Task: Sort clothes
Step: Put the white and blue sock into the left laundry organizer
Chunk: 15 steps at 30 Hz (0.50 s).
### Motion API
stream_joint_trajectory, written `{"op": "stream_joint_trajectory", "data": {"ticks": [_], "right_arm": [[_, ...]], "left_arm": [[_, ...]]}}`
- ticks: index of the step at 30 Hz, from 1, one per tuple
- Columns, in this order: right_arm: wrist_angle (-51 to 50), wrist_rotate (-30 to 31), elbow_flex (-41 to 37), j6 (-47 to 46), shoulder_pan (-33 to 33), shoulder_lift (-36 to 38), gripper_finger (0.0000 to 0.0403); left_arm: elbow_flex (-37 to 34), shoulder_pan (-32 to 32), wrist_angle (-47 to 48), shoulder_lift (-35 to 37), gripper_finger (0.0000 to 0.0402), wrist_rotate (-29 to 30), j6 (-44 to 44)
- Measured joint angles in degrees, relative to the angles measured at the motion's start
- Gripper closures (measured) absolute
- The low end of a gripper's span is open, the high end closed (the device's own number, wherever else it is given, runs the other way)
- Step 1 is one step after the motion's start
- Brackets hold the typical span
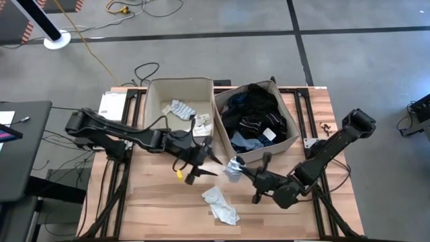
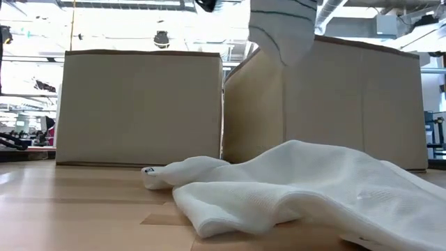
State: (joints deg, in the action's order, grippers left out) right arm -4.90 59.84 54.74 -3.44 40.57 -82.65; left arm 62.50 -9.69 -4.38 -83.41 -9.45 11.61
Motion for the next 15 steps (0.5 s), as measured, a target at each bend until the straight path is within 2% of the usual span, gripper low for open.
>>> {"op": "stream_joint_trajectory", "data": {"ticks": [7, 12, 15], "right_arm": [[7.0, 1.8, 0.0, 9.5, -0.5, 0.0, 0.0402], [11.3, 1.9, 0.0, 14.9, -0.5, 0.0, 0.0402], [11.4, 1.8, 0.0, 15.5, -0.6, 0.0, 0.0402]], "left_arm": [[0.0, 0.3, -7.7, -4.3, 0.0205, -0.6, -4.2], [0.0, 0.4, -9.8, -5.5, 0.0205, 3.8, -5.5], [0.0, 0.4, -9.9, -5.8, 0.0209, 3.6, -4.9]]}}
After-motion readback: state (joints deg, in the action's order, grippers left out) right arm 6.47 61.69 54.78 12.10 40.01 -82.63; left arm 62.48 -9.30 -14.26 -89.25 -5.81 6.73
